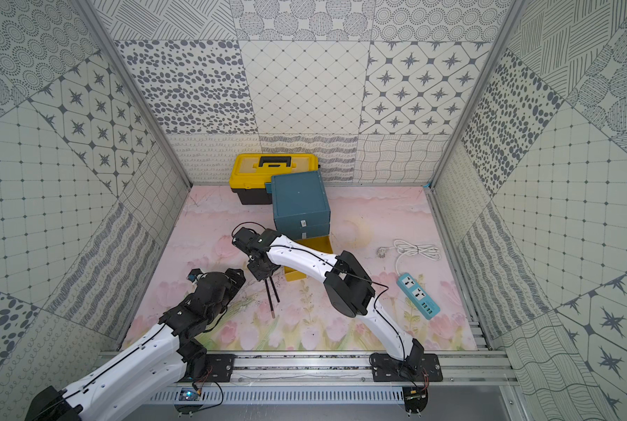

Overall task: Please place the pencils in the drawer according to their color
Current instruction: Pick up the pencil from the center of the board.

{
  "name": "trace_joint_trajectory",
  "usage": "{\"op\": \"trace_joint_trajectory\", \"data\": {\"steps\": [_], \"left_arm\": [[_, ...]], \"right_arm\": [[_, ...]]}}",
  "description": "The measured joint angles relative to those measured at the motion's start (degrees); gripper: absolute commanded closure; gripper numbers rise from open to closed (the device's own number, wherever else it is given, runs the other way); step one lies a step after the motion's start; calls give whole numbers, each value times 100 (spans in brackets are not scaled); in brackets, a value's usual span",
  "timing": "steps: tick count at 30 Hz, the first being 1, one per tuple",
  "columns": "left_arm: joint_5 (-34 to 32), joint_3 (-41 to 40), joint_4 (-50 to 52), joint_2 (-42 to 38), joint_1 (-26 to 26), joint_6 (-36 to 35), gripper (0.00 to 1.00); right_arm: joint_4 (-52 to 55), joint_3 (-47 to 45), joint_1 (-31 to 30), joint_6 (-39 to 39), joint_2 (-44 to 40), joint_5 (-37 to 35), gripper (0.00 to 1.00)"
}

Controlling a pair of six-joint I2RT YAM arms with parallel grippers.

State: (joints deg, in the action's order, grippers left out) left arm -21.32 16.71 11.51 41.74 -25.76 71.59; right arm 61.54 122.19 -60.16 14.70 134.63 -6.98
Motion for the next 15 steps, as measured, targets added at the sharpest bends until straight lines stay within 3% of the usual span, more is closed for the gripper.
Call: {"op": "trace_joint_trajectory", "data": {"steps": [15], "left_arm": [[-4,0,7,-13,0,35,1]], "right_arm": [[153,297,76,39,533,92,69]]}}
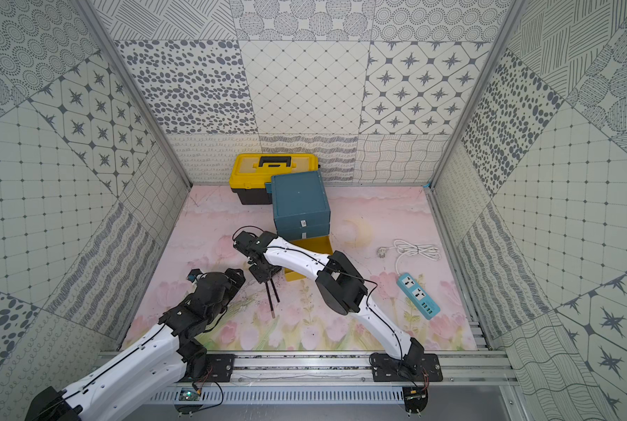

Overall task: Please place the pencils in the drawer according to their color
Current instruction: Pick up the pencil from the center of the board.

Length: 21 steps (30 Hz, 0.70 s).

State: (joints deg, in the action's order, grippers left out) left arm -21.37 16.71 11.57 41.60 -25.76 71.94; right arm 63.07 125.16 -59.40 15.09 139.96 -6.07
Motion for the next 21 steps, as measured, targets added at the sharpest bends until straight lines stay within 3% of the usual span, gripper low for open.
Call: {"op": "trace_joint_trajectory", "data": {"steps": [7,17,21], "left_arm": [[0,0,0,2,0,0,1],[0,0,0,7,0,0,1],[0,-2,-2,7,0,0,1]], "right_arm": [[46,0,28,0,140,37,72],[44,33,26,-39,175,85,90],[57,48,26,-39,181,87,92]]}}
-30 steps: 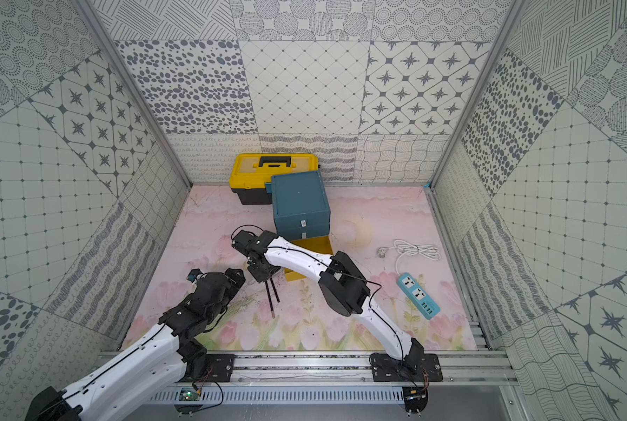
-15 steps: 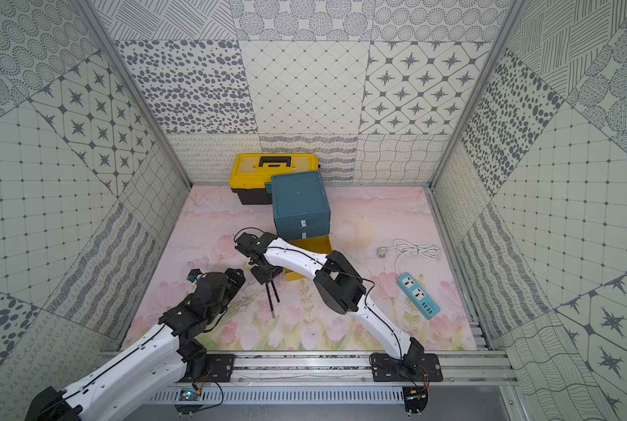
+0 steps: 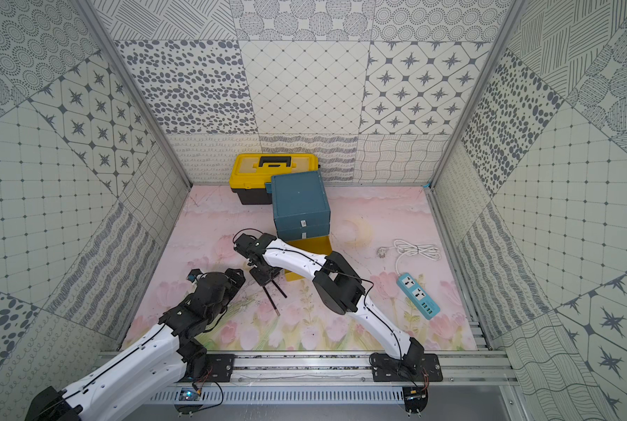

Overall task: Please place the pencils in the drawer according to their color
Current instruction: Pick up the pencil from the center of the board.

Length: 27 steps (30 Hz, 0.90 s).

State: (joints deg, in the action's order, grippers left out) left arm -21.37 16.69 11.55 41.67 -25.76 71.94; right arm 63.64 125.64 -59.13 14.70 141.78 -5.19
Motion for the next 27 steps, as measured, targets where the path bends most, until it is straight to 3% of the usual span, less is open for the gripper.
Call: {"op": "trace_joint_trajectory", "data": {"steps": [5,27], "left_arm": [[0,-15,-2,4,0,0,1],[2,-92,2,-28,0,4,1]], "right_arm": [[0,2,2,17,0,4,100],[129,-55,2,-260,-247,-133,100]]}}
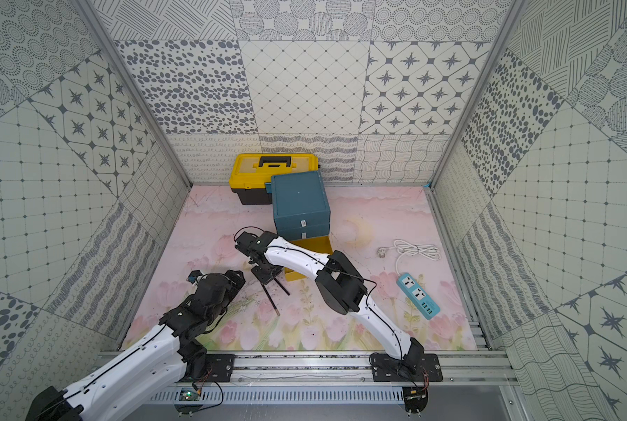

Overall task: Please place the pencils in the drawer according to their color
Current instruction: Pick up the pencil from the center of the board, then place the pencil in the drawer.

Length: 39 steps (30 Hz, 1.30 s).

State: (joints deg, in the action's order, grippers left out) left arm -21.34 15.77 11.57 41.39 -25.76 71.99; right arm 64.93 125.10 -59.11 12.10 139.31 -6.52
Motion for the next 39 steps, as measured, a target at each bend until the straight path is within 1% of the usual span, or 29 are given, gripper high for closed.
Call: {"op": "trace_joint_trajectory", "data": {"steps": [12,15,22,27,39], "left_arm": [[-2,-9,7,-96,4,20,1],[0,-9,22,-107,4,20,1],[0,-9,26,-131,4,24,1],[0,-9,28,-129,4,35,1],[0,-9,26,-94,4,37,1]], "right_arm": [[9,-162,11,-308,-1058,70,100],[7,-286,11,-520,-1276,-72,100],[7,-699,72,-1154,-1624,-654,100],[-55,-1158,269,-1558,-1829,-898,100],[-448,-2238,839,-2186,-2505,-997,100]]}}
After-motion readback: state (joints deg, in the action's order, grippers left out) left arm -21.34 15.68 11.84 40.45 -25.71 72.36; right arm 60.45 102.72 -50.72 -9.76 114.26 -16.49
